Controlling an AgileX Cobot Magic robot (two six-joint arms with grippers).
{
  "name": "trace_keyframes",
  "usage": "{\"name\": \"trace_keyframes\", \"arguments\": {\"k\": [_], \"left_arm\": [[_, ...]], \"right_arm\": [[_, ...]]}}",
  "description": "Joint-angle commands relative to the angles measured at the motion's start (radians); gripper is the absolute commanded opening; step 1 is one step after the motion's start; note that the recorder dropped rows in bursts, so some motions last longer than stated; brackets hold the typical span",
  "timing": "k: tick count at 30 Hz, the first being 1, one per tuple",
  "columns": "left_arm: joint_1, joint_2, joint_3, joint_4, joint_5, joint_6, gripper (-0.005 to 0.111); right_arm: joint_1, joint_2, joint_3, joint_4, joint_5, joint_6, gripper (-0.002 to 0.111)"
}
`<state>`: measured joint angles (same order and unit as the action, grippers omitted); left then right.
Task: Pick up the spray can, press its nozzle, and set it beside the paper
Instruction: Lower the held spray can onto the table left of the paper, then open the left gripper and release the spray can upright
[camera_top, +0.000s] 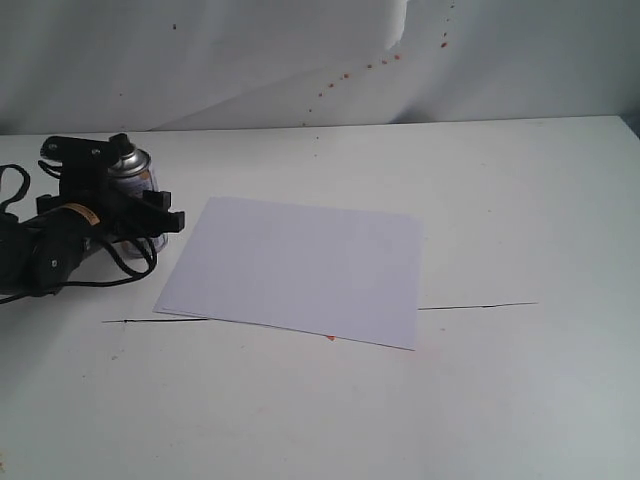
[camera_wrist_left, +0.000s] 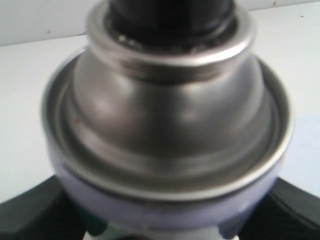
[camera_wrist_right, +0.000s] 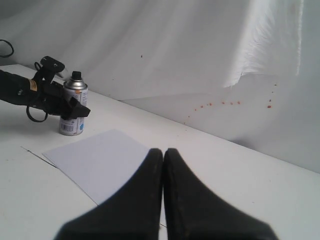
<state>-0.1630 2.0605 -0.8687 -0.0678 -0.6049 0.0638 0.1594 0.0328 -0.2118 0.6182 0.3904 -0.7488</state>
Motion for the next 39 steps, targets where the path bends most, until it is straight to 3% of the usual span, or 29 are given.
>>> {"name": "trace_keyframes", "arguments": {"k": [1,14,19,24,29,32,35,39], "left_arm": [[0.001,-0.011,-0.011,0.003,-0.050,-0.074,0.000],[0.001,-0.011,-0.011,0.003,-0.025,-0.090,0.000],[0.001,-0.011,-0.011,0.003,-0.025,-0.090,0.007],[0.001,-0.011,-0.011,0.003,-0.025,-0.090,0.026],[0.001,-0.011,-0.011,0.003,-0.025,-0.090,0.065],[0.001,-0.011,-0.011,-0.005,-0.025,-0.090,0.082],[0.001,-0.011,-0.011,-0.042,-0.025,-0.090,0.090],[0.001,-0.011,-0.011,-0.046,-0.025,-0.090,0.092]], "right_arm": [[0.003,-0.004,0.006,0.003,0.003,0.001,0.000],[0.003,-0.004,0.006,0.003,0.003,0.001,0.000],[0.003,-0.004,0.006,0.003,0.003,0.001,0.000],[0.003,-0.004,0.006,0.003,0.003,0.003,0.000],[0.003,-0.004,0.006,0.003,0.003,0.003,0.000],[0.003,-0.004,0.006,0.003,0.003,0.003,0.000],[0.003,-0.004,0.006,0.003,0.003,0.003,0.000],[0.003,-0.004,0.006,0.003,0.003,0.003,0.000]]}}
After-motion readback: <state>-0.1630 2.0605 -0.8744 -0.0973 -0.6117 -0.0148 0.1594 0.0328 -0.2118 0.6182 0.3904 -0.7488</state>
